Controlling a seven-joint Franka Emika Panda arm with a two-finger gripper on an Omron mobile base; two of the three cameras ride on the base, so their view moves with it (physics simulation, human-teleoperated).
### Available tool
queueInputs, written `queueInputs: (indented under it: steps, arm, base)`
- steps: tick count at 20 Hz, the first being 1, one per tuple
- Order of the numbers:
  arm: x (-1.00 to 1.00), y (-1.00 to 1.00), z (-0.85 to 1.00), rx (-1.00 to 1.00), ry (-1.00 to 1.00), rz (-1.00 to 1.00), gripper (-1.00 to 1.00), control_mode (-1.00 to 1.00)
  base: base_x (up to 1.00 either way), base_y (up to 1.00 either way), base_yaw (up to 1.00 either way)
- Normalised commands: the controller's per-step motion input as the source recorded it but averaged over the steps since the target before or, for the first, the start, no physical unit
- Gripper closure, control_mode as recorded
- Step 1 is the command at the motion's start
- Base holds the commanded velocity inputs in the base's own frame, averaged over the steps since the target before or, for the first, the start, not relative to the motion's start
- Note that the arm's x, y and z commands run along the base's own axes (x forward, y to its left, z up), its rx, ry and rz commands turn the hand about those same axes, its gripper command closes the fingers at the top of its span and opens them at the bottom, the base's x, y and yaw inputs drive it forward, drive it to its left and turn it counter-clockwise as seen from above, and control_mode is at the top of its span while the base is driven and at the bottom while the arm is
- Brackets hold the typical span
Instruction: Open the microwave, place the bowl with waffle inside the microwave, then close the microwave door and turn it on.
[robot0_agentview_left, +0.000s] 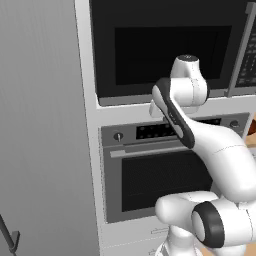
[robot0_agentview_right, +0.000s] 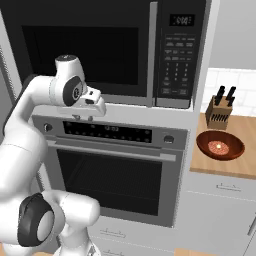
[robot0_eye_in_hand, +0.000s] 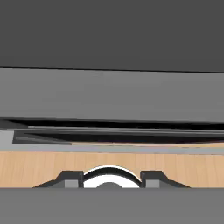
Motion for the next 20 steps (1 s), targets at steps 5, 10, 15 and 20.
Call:
queueInputs:
  steps: [5, 10, 15, 20]
  arm:
    - [-0.21, 0.00, 0.00, 0.00, -0.01, 0.00, -1.00, -1.00]
    - [-0.55, 0.00, 0.00, 0.00, -0.10, 0.00, -1.00, -1.00]
    - [-0.45, -0.11, 0.26, 0.00, -0.17, 0.00, -1.00, -1.00]
    - [-0.27, -0.30, 0.32, 0.00, -0.09, 0.00, -1.00, -1.00]
  base:
    - [0.00, 0.00, 0.00]
    - [0.00, 0.00, 0.00]
    - [0.00, 0.00, 0.00]
    - [0.00, 0.00, 0.00]
